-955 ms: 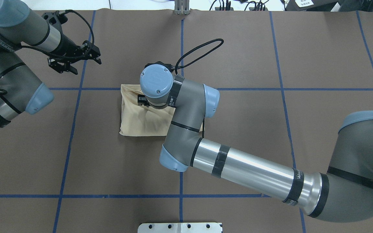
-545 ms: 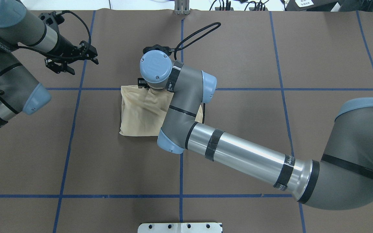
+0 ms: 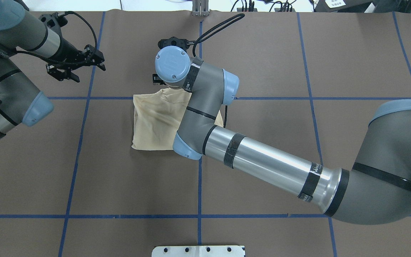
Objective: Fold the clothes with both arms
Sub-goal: 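Press the right gripper down on the folded shirt while the left arm withdraws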
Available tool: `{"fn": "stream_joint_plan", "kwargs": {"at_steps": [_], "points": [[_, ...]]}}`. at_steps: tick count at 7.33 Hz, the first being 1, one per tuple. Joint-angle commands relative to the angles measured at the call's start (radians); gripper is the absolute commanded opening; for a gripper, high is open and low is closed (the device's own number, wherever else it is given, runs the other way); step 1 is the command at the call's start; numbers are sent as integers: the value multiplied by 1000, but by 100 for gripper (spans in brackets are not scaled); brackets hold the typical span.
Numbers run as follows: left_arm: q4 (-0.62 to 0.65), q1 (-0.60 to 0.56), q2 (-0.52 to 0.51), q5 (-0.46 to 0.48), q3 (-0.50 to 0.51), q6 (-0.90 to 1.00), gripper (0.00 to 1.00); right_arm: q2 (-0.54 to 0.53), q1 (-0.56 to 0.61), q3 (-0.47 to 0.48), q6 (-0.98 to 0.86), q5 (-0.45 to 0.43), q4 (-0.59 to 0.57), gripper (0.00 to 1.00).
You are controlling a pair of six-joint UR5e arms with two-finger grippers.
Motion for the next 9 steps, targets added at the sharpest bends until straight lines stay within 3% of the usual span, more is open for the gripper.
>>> {"fn": "stream_joint_plan", "kwargs": {"at_steps": [1, 2, 3, 4, 5, 6, 8, 9], "points": [[0, -14, 0, 0, 1, 4, 100, 3, 23, 2, -16, 6, -1, 99], [0, -28, 9, 2, -9, 84, 100, 0, 54, 16, -46, 38, -7, 100], [-3, -51, 79, 2, -66, 202, 100, -43, 103, 70, -52, 145, -35, 100], [-2, -86, 117, 0, -110, 264, 100, -121, 152, 202, -93, 239, -127, 100], [0, -114, 149, 0, -144, 295, 100, -191, 189, 323, -177, 274, -257, 100], [0, -128, 181, 9, -181, 374, 100, -235, 222, 386, -250, 305, -348, 100], [12, -192, 183, 18, -172, 386, 100, -406, 352, 533, -334, 446, -391, 100], [3, -217, 203, 28, -172, 407, 100, -528, 370, 660, -385, 447, -388, 100]]}}
